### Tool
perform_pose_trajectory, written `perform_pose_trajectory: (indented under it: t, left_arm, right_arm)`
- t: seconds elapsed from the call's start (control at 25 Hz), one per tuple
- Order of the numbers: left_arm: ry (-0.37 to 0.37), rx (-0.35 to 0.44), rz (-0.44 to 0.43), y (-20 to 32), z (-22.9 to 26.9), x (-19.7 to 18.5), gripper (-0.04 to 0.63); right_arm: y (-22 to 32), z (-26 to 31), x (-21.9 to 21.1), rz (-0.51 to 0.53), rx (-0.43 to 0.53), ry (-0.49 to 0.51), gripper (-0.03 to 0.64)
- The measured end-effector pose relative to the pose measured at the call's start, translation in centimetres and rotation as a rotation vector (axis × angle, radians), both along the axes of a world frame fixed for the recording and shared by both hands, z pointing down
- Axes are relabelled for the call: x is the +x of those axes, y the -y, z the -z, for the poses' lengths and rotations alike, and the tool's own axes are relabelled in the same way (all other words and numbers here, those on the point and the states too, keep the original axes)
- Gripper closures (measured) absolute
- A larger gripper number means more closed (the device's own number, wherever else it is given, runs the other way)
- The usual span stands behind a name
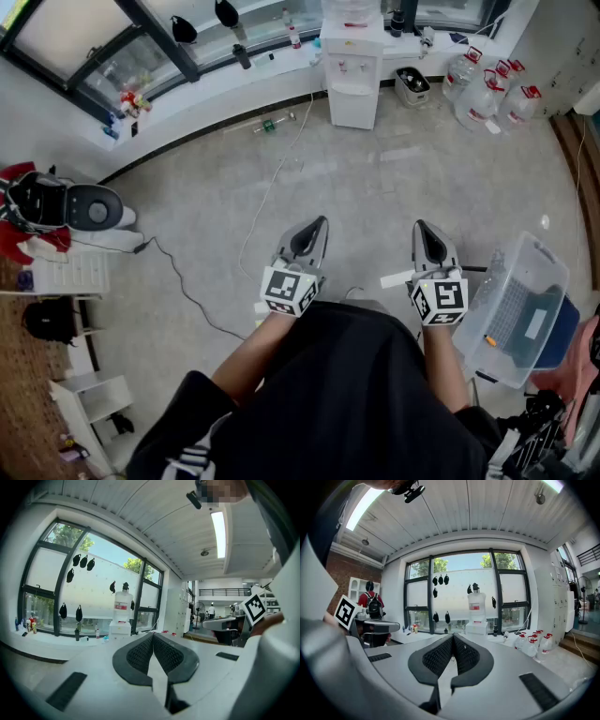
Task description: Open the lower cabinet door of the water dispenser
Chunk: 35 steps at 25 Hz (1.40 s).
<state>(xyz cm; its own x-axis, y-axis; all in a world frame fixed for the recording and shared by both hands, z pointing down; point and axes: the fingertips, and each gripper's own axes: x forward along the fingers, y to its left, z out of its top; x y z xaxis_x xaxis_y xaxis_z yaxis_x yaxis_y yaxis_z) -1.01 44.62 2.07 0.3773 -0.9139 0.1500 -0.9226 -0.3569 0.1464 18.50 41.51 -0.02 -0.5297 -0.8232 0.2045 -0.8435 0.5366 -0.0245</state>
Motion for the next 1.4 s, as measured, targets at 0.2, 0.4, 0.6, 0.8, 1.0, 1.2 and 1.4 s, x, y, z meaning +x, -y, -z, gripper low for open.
perform_pose_trajectory:
  t: [0.2,0.4,0.6,0.8,1.0,1.2,1.4]
  left_arm:
    - [-0.01,0.004,0.005,-0.6,0.1,0.9,0.591]
    - [-0.036,0.012,0.002,-0.6,0.4,0.9,0.591]
    - [-0.022,0.006,0.007,-0.5,0.5,0.9,0.591]
    - [-0.027,0.015,-0.003,-0.1,0.7,0.6,0.589]
    - [-0.169,-0.012,-0.027,0.2,0.2,0.0,0.389]
    - [-0.082,-0.014,-0.006,0.1,-0.4,-0.3,0.315]
    - [-0.047,-0.008,0.052,0.0,-0.8,-0.4,0.304]
  right_arm:
    - [-0.5,0.1,1.4,-0.013,0.005,0.025,0.62]
    - [-0.5,-0.3,1.9,-0.025,-0.038,0.061,0.62]
    - [-0.4,0.3,1.4,0.01,0.001,0.05,0.618]
    - [0.1,0.8,1.5,0.019,0.02,0.065,0.615]
    - [0.7,0.4,2.9,-0.051,0.02,0.046,0.371]
    - [0.8,0.1,3.2,-0.035,-0.003,0.073,0.371]
    - [0.4,-1.5,3.6,-0.024,-0.059,0.099,0.371]
